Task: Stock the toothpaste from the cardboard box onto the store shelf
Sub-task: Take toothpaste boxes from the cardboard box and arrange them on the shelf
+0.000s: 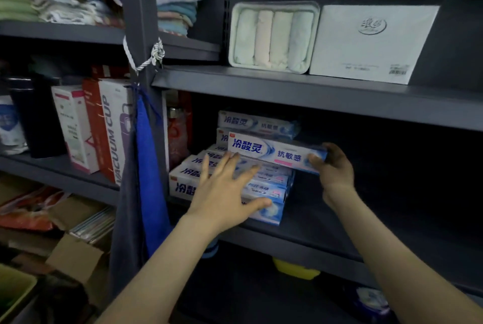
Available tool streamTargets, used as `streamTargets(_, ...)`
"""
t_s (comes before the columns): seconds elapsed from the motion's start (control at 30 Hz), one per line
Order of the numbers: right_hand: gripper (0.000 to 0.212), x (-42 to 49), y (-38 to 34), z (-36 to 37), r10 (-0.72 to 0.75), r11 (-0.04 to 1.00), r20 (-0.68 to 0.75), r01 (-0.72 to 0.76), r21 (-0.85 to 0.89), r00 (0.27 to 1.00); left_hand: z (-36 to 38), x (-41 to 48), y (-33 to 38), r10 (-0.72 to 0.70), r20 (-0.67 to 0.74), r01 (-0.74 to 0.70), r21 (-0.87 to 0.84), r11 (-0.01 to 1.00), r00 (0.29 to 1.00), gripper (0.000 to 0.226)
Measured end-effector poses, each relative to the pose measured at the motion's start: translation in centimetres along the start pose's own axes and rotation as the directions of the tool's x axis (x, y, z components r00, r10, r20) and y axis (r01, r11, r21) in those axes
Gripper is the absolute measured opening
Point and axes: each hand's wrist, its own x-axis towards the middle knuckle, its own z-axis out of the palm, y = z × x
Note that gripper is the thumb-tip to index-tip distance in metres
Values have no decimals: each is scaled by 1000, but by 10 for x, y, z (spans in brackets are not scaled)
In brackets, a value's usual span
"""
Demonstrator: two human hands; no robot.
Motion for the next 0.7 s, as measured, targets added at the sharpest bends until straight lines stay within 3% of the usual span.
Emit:
streamTargets(0.1, 44, 14, 18, 7, 22, 991, 79, -11, -134, 997, 10, 12, -1, 19, 52, -20, 23, 1000, 998, 93)
streamTargets(0.2, 33, 17, 23, 12, -6, 953, 160, 54, -298, 987, 21, 13, -2, 42, 18, -43, 27, 999, 999, 103)
streamTargets(0.3, 36, 18, 20, 21, -3, 916, 194, 81, -394, 981, 25, 14, -2, 41, -7, -41, 32, 999, 999, 115)
streamTargets(0.53, 36, 11, 16, 42, 142, 864, 172, -38, -501, 975, 16, 11, 0, 25, 75, -25, -3, 1000, 997, 88)
streamTargets(0.6, 46, 7, 7, 44, 161, 841, 145, -59, -538, 976, 11, 10, 1, 16, 112, -15, -7, 1000, 994, 77)
streamTargets(0.7, 62, -20, -27, 31, 173, 810, 72, -100, -578, 982, -4, -2, 13, -7, 66, 12, -77, 997, 998, 83)
